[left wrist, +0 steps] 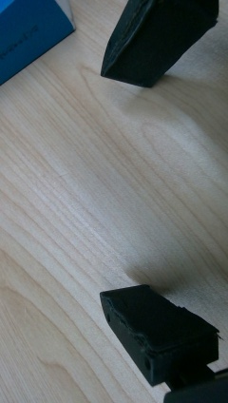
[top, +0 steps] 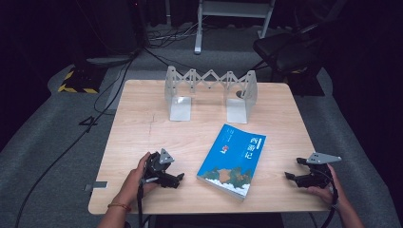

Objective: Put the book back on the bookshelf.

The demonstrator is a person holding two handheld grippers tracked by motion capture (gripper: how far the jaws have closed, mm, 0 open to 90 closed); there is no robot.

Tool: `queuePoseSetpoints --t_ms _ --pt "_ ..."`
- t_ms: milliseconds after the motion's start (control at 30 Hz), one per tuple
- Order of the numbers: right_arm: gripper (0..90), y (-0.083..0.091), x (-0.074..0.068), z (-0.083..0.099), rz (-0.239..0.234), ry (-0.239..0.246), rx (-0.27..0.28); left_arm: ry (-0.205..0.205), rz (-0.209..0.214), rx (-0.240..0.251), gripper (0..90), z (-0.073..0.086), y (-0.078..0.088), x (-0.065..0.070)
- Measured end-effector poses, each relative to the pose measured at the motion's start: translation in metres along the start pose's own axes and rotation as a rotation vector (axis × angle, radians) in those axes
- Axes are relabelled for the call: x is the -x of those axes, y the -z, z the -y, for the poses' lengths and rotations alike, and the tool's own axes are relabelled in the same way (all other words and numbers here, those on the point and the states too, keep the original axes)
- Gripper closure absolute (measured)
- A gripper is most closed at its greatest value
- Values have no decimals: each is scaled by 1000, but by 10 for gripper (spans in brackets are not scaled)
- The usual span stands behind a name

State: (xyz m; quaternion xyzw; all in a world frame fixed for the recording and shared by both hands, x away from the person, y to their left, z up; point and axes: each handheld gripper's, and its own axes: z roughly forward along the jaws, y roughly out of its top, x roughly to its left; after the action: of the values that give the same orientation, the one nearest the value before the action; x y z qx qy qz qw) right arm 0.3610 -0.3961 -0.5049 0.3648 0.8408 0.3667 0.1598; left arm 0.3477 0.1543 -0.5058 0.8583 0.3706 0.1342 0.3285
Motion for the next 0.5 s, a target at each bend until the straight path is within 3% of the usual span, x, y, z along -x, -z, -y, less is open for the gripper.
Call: queuePoseSetpoints --t_ms 300,500 --pt "151 1 1 0 17 -16 2 -11 0 2 9 8 7 2" --pt "150 1 1 0 25 -24 3 -23 22 0 9 10 9 2"
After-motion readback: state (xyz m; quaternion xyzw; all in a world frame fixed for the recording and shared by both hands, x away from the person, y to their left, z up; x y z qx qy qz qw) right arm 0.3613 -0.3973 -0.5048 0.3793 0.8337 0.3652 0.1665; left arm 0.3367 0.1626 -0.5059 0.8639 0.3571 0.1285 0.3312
